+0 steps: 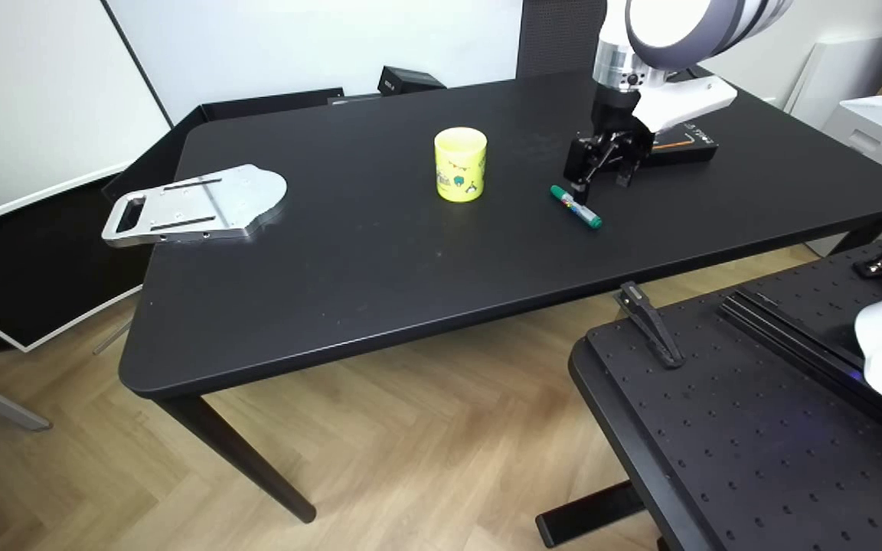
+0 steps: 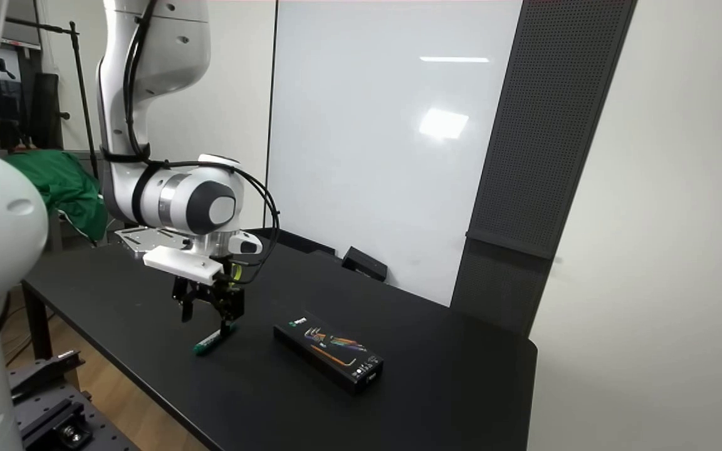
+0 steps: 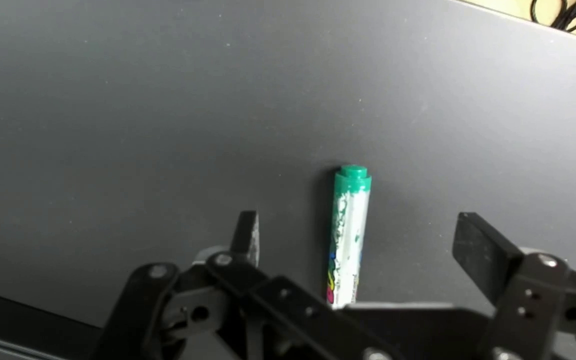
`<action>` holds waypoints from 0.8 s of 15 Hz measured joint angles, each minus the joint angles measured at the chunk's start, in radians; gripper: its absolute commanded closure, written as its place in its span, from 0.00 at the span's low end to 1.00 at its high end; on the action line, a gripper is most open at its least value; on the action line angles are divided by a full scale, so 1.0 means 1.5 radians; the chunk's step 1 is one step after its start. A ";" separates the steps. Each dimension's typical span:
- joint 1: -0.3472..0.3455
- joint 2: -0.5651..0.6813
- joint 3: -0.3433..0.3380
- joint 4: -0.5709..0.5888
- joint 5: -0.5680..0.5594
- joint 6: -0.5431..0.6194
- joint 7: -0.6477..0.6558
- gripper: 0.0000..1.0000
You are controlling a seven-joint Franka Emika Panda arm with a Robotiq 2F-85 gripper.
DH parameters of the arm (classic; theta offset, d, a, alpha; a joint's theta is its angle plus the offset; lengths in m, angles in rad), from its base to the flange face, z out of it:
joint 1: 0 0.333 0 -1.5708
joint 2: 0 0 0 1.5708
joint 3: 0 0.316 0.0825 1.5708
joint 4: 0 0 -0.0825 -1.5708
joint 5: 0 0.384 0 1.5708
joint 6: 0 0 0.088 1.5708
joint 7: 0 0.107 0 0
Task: Put the marker in the green cup
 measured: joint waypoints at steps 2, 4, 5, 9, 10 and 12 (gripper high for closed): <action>0.002 0.014 -0.001 -0.004 0.001 0.032 0.001 0.00; 0.004 0.033 -0.002 -0.007 0.002 0.064 0.002 0.00; 0.007 0.043 -0.003 -0.007 0.002 0.076 0.003 0.25; 0.039 0.080 -0.032 -0.007 0.001 0.106 0.005 0.49; 0.051 0.088 -0.042 -0.007 0.000 0.111 0.008 0.55; 0.075 0.095 -0.063 -0.007 0.000 0.118 0.013 0.67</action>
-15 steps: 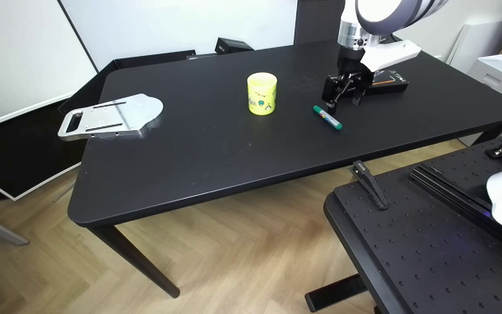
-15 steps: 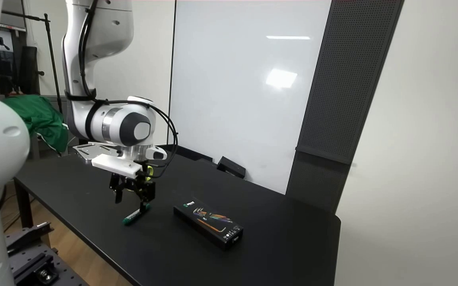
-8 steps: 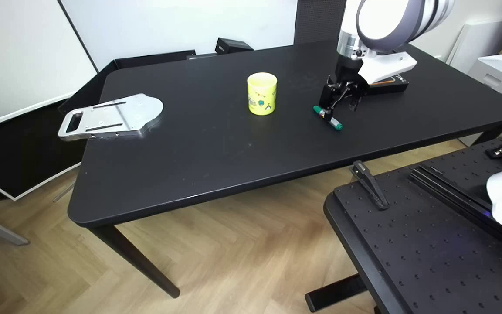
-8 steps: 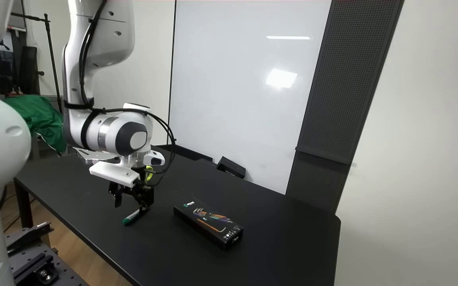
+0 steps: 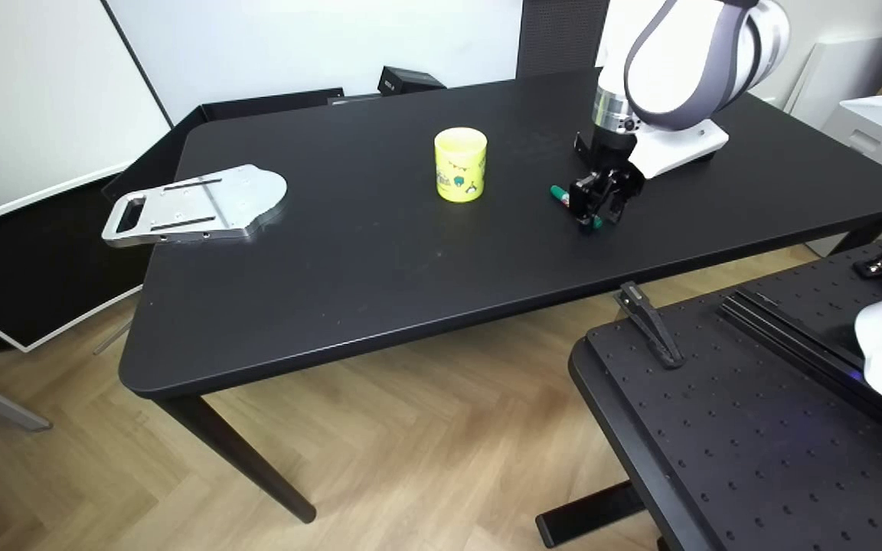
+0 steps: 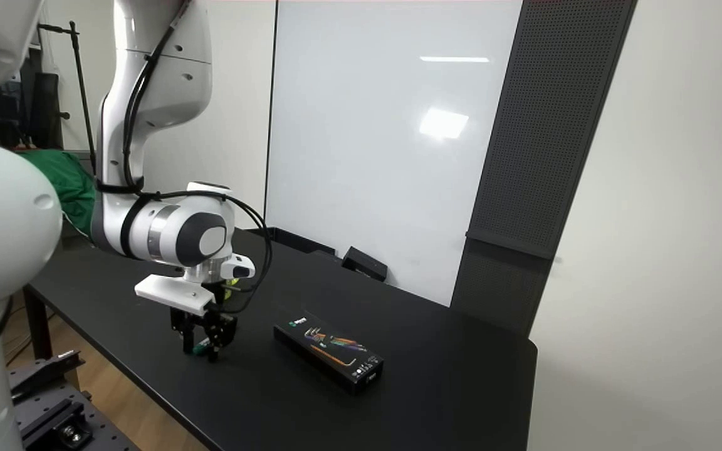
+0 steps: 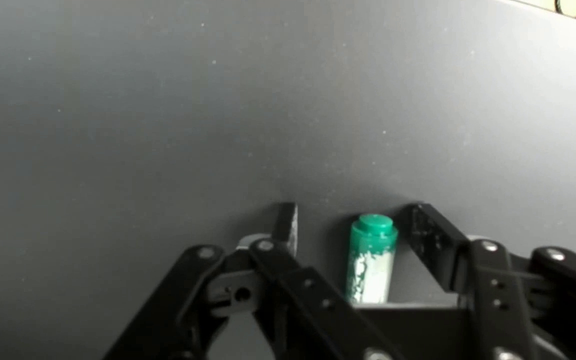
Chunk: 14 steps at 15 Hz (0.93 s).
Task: Put the marker in the green cup
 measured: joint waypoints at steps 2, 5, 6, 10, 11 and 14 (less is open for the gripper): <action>0.024 -0.003 -0.019 0.000 0.000 0.000 0.007 0.81; 0.050 -0.003 -0.045 0.001 0.000 0.000 0.019 0.95; 0.056 -0.003 -0.051 0.001 0.000 0.000 0.024 0.93; 0.066 -0.004 -0.060 0.006 0.000 -0.014 0.032 0.93; 0.060 -0.005 -0.057 0.011 0.001 -0.028 0.032 0.93; 0.000 -0.027 -0.003 0.036 0.026 -0.106 0.020 0.93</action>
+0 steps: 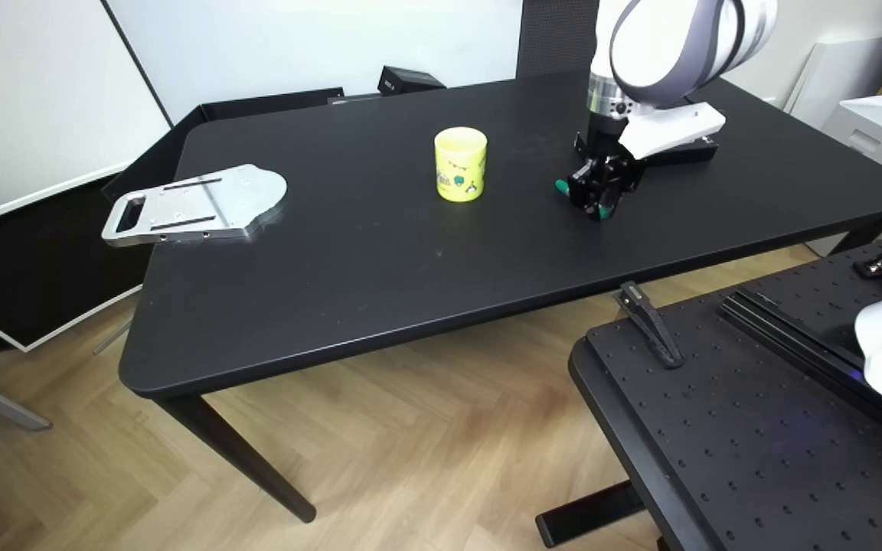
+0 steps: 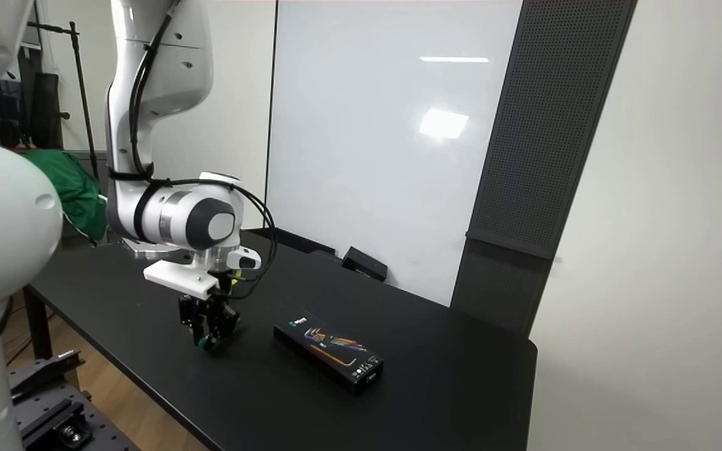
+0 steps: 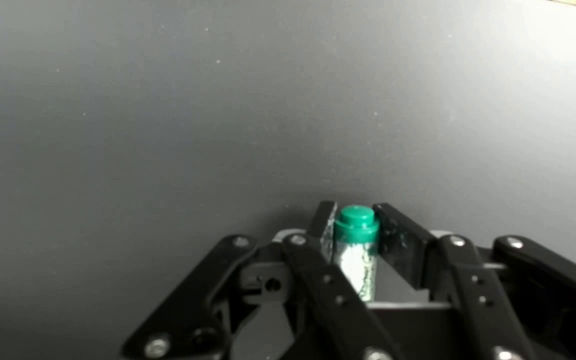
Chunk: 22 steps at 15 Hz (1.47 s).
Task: Put the marker in the green cup
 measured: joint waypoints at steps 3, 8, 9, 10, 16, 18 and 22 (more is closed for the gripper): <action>-0.063 -0.046 0.059 0.030 0.065 -0.071 -0.015 0.93; -0.114 -0.117 0.110 0.080 0.235 -0.191 -0.020 0.93; -0.117 -0.122 0.110 0.090 0.261 -0.215 -0.017 0.93; -0.119 -0.124 0.109 0.101 0.282 -0.238 -0.009 0.93; -0.124 -0.115 0.110 0.152 0.444 -0.327 0.004 0.93; -0.121 -0.105 0.110 0.169 0.490 -0.338 0.006 0.93; -0.109 -0.072 0.111 0.206 0.563 -0.349 0.009 0.93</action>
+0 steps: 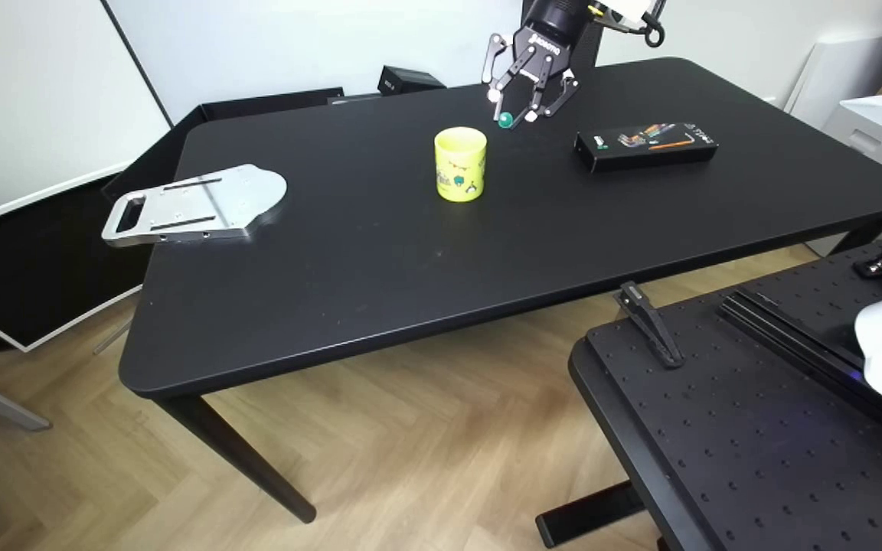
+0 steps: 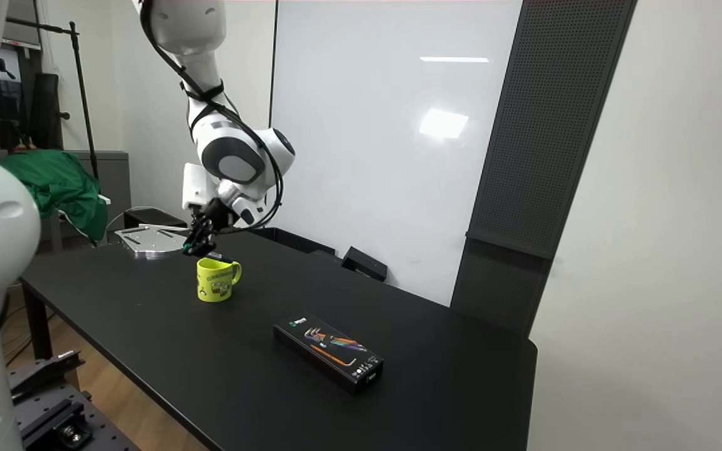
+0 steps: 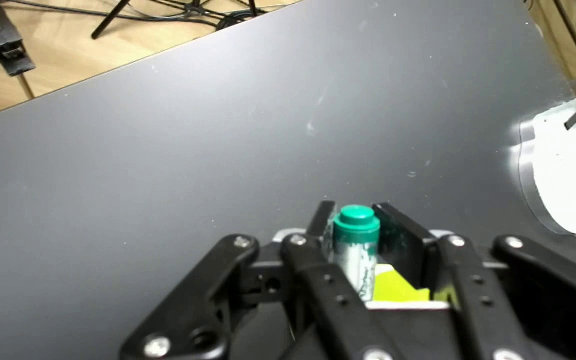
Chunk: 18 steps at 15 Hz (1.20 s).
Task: Put the marker in the green cup
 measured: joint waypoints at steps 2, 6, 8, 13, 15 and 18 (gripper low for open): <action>0.007 0.023 0.000 0.021 0.026 -0.004 0.005 0.93; 0.026 0.067 0.001 0.064 0.066 -0.011 0.011 0.93; 0.035 0.085 0.001 0.084 0.079 -0.012 0.012 0.93; 0.044 0.124 0.000 0.112 0.096 -0.012 0.012 0.93; 0.044 0.139 -0.004 0.119 0.100 -0.012 0.012 0.47; 0.044 0.154 -0.009 0.127 0.099 -0.012 0.011 0.27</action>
